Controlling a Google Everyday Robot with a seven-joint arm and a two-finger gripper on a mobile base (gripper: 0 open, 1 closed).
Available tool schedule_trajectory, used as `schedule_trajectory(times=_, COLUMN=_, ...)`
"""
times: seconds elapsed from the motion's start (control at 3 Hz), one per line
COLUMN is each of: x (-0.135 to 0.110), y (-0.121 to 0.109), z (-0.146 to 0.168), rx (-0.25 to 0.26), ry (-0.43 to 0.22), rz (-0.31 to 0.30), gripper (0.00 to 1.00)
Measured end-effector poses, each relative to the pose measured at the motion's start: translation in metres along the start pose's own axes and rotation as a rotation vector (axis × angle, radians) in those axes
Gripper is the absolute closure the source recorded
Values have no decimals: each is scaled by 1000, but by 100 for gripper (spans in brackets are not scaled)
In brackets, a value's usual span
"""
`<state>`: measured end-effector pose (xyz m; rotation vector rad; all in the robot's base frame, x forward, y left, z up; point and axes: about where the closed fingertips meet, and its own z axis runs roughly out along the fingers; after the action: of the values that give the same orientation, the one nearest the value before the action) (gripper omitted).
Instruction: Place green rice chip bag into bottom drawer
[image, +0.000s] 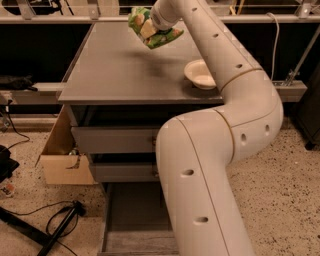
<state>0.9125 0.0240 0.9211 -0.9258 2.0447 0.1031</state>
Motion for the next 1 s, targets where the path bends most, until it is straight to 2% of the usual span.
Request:
schedule_trajectory(times=0.33, x=-19, y=-18, z=-65, rx=68, ry=-15, rz=-31, gripper=100)
schedule_trajectory(times=0.67, x=-29, y=-42, z=-143, rx=149, ry=-104, rz=10, gripper=100)
schedule_trajectory(times=1.0, x=-32, y=-58, z=-283, rx=254, ry=-294, rz=136, gripper=100)
